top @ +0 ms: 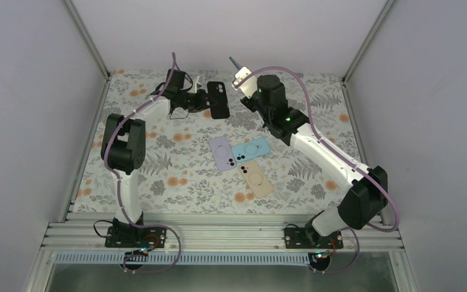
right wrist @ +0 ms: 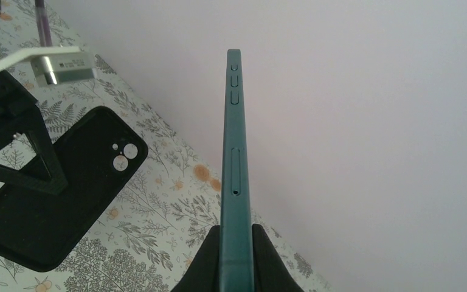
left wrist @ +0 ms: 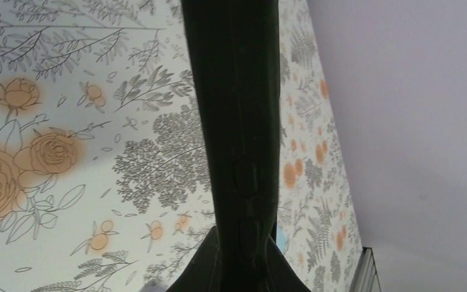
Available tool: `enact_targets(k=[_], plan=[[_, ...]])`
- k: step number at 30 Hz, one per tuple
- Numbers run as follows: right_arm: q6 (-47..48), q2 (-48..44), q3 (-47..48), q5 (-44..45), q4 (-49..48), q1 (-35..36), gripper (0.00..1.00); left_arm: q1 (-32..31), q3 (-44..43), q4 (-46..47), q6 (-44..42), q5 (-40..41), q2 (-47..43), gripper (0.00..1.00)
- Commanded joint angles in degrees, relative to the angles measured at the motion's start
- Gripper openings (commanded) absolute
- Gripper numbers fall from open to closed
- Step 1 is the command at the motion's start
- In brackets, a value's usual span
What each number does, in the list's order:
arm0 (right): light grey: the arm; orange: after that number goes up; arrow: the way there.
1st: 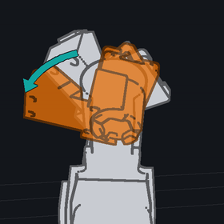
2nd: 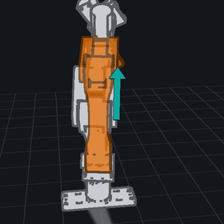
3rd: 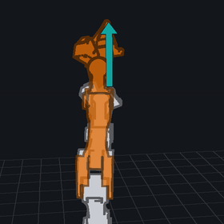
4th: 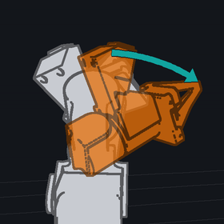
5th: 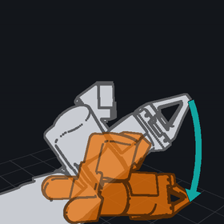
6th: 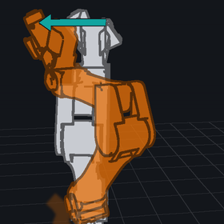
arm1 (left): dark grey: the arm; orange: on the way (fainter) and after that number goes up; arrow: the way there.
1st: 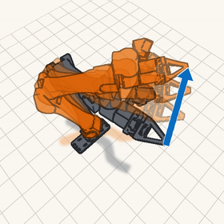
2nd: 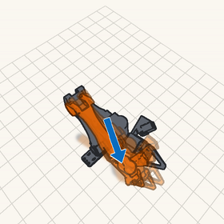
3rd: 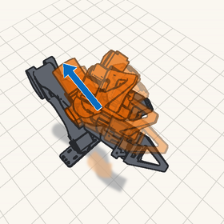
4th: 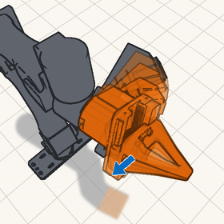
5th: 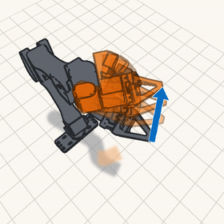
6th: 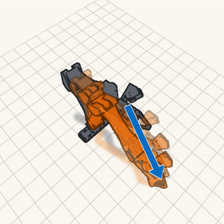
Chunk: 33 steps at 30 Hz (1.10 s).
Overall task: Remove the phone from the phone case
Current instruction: Place the phone case at the center of the board.
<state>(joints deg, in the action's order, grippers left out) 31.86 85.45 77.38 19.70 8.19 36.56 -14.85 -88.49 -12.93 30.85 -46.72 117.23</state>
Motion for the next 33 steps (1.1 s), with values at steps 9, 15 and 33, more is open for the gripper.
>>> enact_targets(k=[9, 15, 33], plan=[[-2.15, 0.03, 0.48, -1.13, -2.51, -0.52, 0.04, 0.04, -11.05, -9.37, -7.97, 0.90, 9.34, 0.02], [-2.33, -0.03, 0.08, -1.12, -2.43, -0.52, 0.04, -0.70, -14.43, -11.03, -8.11, 0.75, 13.55, 0.03], [-2.64, -0.11, -0.80, -1.24, -2.55, -0.78, 0.04, -1.61, -15.38, -13.43, -8.35, 0.84, 18.85, 0.02]])
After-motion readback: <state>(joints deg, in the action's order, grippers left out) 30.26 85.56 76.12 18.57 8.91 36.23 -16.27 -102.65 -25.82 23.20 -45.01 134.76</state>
